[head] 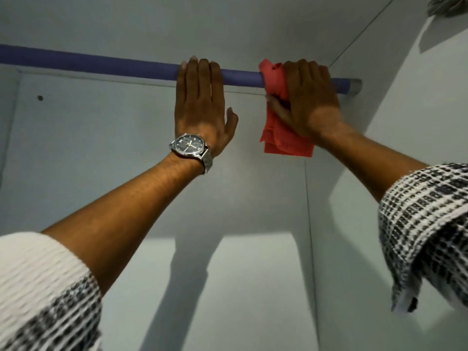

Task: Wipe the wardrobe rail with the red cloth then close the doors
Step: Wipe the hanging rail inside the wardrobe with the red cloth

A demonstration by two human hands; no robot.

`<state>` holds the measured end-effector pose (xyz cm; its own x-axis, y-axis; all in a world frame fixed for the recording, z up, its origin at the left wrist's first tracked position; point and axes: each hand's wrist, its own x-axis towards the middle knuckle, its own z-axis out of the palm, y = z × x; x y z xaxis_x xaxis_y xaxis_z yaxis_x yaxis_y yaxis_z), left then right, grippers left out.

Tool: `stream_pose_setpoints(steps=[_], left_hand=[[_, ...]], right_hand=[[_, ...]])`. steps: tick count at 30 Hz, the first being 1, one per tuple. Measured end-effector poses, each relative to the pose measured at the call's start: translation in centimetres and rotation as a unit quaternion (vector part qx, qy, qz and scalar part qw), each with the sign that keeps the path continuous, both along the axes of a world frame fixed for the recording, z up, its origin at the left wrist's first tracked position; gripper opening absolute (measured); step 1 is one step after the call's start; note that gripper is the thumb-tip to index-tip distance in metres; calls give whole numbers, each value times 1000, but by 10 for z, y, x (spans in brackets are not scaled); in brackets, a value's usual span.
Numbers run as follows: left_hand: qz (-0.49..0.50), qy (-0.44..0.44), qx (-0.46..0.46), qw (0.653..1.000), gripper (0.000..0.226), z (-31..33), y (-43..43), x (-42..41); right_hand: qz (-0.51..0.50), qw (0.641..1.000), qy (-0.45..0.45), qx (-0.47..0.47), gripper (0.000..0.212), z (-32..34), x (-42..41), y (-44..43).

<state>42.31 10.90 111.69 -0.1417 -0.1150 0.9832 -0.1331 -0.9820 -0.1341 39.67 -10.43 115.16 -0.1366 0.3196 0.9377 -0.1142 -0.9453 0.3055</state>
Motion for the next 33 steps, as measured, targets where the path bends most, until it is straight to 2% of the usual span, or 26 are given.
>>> stream_pose_setpoints(steps=[4,8,11,14,18,27,31,33], left_hand=[[16,12,52,998,79,0,22,-8],[54,-6,142,988,71,7,66,-25],[82,8,124,989,69,9,109,-34],[92,26,91,991,66,5,161,-35],[114,46,61,991,65,2,230,-40],[186,114,9,976,79,-3,360,-63],[227,127,8,966,57,-1,379,-63],[234,132,-5,963,55,0,377,-61]], right_hand=[[-28,999,5,19,57,-3,-15,-40],[-56,997,17,51,59,-3,-24,-35],[-50,996,-25,75,54,-8,-17,-4],[-45,995,-36,83,51,-10,-7,60],[14,996,-13,91,49,-6,1,188],[41,996,5,77,35,-4,7,418],[48,998,11,37,43,-10,10,475],[46,998,15,28,44,-14,6,488]])
